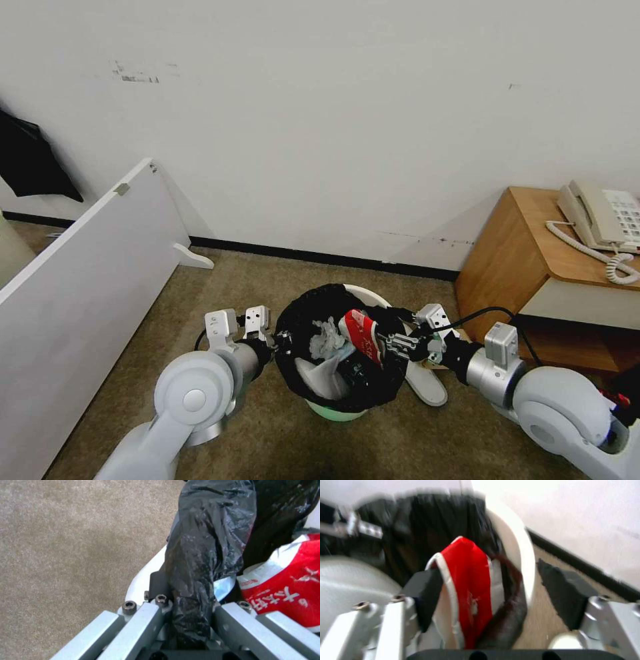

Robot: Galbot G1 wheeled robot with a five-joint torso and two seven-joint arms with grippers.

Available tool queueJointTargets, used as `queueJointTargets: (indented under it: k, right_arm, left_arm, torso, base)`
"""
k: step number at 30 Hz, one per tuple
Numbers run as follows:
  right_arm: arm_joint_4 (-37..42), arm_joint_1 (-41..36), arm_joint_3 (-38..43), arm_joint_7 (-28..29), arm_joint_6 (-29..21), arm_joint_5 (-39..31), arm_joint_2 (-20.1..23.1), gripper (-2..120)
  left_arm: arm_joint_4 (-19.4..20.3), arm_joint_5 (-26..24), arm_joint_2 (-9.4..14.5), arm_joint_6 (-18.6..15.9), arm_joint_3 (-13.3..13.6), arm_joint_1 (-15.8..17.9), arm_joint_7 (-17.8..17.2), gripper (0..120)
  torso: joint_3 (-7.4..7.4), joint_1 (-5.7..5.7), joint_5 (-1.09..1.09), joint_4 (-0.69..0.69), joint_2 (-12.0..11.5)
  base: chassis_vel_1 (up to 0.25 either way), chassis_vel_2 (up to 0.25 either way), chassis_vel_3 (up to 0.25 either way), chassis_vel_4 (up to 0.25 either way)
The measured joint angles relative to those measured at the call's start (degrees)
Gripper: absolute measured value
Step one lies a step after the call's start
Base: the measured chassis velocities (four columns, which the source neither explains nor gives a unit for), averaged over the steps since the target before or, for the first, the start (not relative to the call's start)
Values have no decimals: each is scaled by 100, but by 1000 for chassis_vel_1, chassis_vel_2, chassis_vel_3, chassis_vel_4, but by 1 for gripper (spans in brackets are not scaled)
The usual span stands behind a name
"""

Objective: Pick up the trash bin, then pick up the garbage from the floor and place it into the trash bin.

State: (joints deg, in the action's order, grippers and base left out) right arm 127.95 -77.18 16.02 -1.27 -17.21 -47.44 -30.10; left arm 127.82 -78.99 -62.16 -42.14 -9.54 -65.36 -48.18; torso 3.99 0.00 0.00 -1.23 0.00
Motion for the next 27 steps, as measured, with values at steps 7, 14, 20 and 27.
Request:
queueJointTargets:
  k: [7, 14, 20, 27]
  right_arm:
    - [-16, -11, 3, 30, -13, 14, 5, 98]
    - [2, -9, -26, 27, -15, 33, -39, 100]
    - [199, 35, 322, 4, 12, -186, 69, 100]
    - [292, -24, 543, -3, 22, -241, 117, 100]
  left_arm:
    - [32, -30, 1, 0, 3, -3, 17, 2]
    - [28, -73, -18, 0, -34, -37, -23, 2]
    - [-34, -430, -41, 2, -58, 9, -356, 2]
    - [-33, -548, -60, 2, -56, 43, -519, 2]
  torso:
    - [0, 0, -1, 0, 0]
    - [0, 0, 0, -1, 0]
    - [0, 0, 0, 0, 0]
    - [0, -1, 0, 0, 0]
  base:
    - [0, 0, 0, 0]
    - [0, 0, 0, 0]
    - [0, 0, 0, 0]
    - [0, 0, 0, 0]
